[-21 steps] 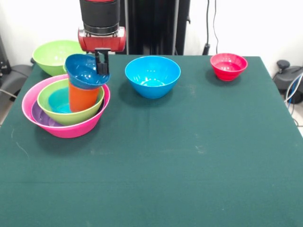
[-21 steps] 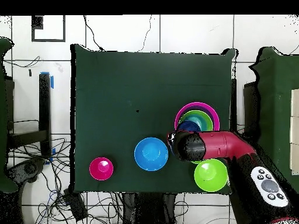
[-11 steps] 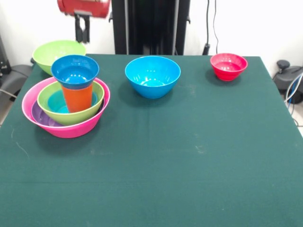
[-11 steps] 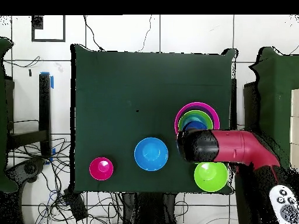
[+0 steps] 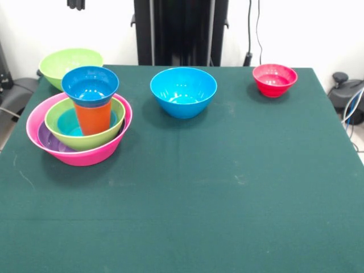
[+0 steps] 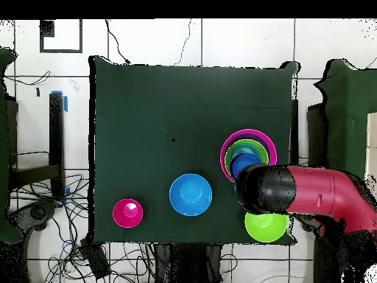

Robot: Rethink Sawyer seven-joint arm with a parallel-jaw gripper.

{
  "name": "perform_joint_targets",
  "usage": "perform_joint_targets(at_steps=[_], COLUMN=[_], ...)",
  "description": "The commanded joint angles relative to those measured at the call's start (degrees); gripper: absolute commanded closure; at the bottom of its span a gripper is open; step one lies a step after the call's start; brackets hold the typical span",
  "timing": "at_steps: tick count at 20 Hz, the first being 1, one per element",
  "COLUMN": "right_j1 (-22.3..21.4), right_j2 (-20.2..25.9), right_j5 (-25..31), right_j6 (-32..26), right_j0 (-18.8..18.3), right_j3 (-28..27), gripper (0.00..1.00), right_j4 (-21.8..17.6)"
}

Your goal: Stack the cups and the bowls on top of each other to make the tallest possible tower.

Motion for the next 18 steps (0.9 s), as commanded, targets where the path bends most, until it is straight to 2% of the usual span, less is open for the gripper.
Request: perform_joint_targets(at_steps=[1, 7, 18], right_j1=[4.3, 7.6, 9.8], right_j2=[3.6, 3.2, 1.0], right_j5=[0.4, -4.7, -12.9], right_j6=[-7.6, -3.2, 4.8], right_j0=[0.5, 1.4, 3.7], right_j3=[-0.2, 1.8, 7.6], gripper=[1.0, 1.0, 1.0], right_j4=[0.0, 0.0, 1.8])
